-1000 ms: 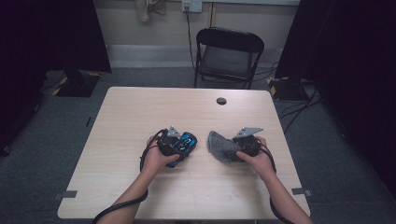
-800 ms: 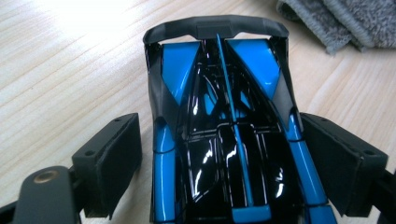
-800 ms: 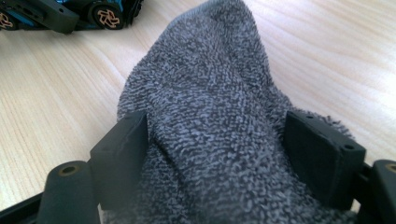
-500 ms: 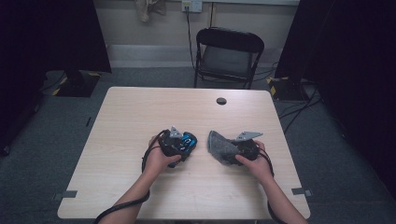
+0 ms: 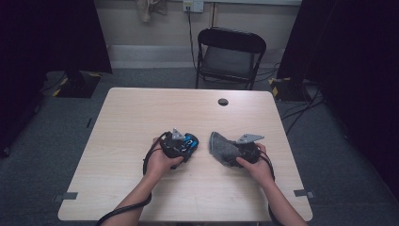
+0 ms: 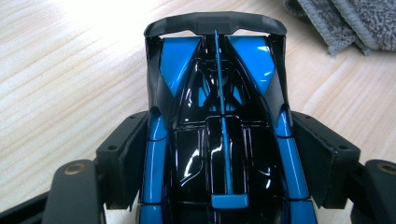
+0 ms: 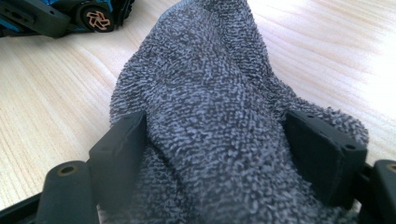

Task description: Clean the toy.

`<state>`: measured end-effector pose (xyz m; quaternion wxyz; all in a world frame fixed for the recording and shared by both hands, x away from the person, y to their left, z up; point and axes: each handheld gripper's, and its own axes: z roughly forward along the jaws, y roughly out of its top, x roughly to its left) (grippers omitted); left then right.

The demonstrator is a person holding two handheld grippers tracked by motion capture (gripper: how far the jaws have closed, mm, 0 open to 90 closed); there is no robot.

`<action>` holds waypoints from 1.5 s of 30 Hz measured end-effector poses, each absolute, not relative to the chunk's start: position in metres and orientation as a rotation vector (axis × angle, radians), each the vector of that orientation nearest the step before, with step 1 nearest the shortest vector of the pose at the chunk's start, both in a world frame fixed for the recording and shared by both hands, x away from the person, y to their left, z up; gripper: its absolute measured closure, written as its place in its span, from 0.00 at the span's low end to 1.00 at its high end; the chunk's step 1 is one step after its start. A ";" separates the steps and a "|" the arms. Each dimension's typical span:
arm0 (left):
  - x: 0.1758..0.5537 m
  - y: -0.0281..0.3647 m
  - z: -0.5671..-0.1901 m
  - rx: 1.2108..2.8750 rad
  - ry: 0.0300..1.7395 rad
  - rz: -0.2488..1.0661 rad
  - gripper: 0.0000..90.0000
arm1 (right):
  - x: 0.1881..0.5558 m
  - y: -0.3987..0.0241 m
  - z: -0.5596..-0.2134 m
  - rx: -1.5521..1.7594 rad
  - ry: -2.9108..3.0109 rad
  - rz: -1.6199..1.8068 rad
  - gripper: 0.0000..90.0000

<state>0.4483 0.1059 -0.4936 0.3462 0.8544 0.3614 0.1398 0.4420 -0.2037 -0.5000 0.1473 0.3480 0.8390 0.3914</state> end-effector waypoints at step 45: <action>0.428 0.123 -0.498 2.195 0.864 0.358 0.28 | 0.442 -0.203 -0.491 1.031 2.459 1.019 0.53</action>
